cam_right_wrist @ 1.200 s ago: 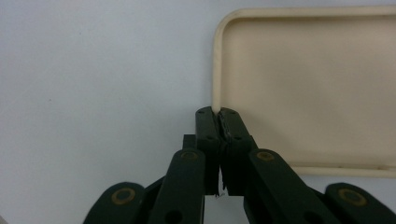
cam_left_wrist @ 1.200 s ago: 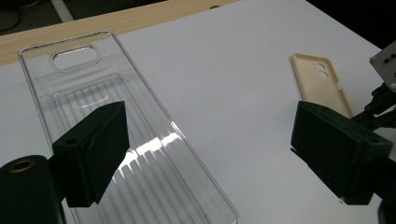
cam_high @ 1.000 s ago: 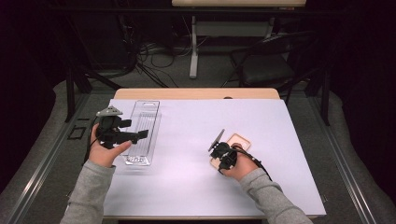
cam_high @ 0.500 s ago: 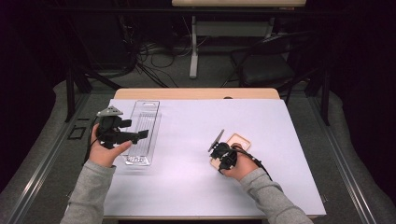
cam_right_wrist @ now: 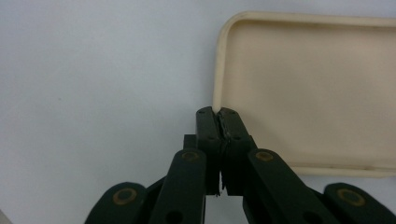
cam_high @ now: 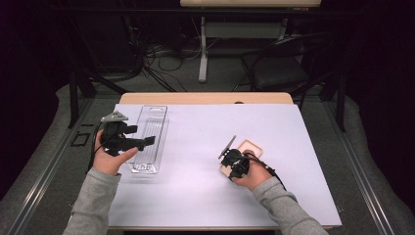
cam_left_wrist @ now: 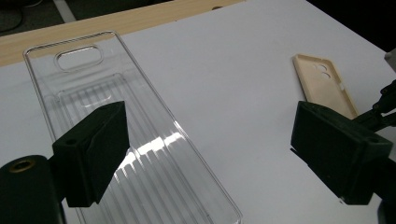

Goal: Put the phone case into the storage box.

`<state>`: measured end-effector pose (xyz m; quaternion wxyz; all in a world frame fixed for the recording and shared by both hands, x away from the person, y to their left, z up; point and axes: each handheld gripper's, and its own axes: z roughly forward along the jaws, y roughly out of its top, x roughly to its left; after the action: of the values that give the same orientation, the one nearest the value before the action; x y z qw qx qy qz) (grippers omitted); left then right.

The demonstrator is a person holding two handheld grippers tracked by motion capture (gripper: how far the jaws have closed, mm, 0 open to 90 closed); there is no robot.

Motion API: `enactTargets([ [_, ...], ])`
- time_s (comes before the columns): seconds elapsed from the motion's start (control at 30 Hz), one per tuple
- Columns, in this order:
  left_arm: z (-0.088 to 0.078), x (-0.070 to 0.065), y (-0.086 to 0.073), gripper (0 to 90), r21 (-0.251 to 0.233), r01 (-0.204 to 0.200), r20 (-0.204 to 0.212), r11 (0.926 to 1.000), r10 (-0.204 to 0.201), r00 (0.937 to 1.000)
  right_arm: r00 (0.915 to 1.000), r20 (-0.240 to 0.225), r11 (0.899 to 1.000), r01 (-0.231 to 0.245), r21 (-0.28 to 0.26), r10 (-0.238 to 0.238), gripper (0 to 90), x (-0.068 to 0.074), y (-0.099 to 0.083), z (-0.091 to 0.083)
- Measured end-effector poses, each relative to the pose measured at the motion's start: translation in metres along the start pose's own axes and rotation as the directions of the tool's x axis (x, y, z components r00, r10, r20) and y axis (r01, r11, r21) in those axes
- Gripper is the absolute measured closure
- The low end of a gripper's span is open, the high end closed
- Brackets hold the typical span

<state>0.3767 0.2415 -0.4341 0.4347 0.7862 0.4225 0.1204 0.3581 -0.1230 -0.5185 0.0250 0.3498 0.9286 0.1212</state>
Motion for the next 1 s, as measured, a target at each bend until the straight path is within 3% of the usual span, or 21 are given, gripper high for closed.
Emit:
enactTargets([
  [0.2,-0.001,0.0,0.0,11.7,-0.001,0.0,-0.001,1.0,0.0,1.0,0.9999,0.009,0.998,-0.006,-0.061,0.007,88.6,0.0,-0.004,-0.012],
  [0.3,0.0,0.0,0.0,11.8,-0.003,-0.001,-0.004,1.0,0.001,1.0,0.9994,0.034,0.993,-0.006,-0.114,0.01,88.6,0.001,-0.007,-0.021],
  [0.5,-0.001,0.0,0.0,12.1,-0.003,0.0,-0.004,1.0,0.0,1.0,0.9982,0.059,0.985,0.01,-0.174,0.0,88.7,0.002,-0.009,-0.029],
  [0.9,-0.001,-0.001,0.0,12.4,-0.006,-0.005,-0.005,1.0,0.005,1.0,0.9945,0.102,0.977,0.045,-0.208,-0.024,88.7,0.009,-0.009,-0.032],
  [1.0,-0.001,-0.001,0.0,12.4,-0.011,-0.006,-0.007,0.9999,0.006,1.0,0.9909,0.13,0.966,0.064,-0.249,-0.032,88.7,0.012,-0.01,-0.034],
])
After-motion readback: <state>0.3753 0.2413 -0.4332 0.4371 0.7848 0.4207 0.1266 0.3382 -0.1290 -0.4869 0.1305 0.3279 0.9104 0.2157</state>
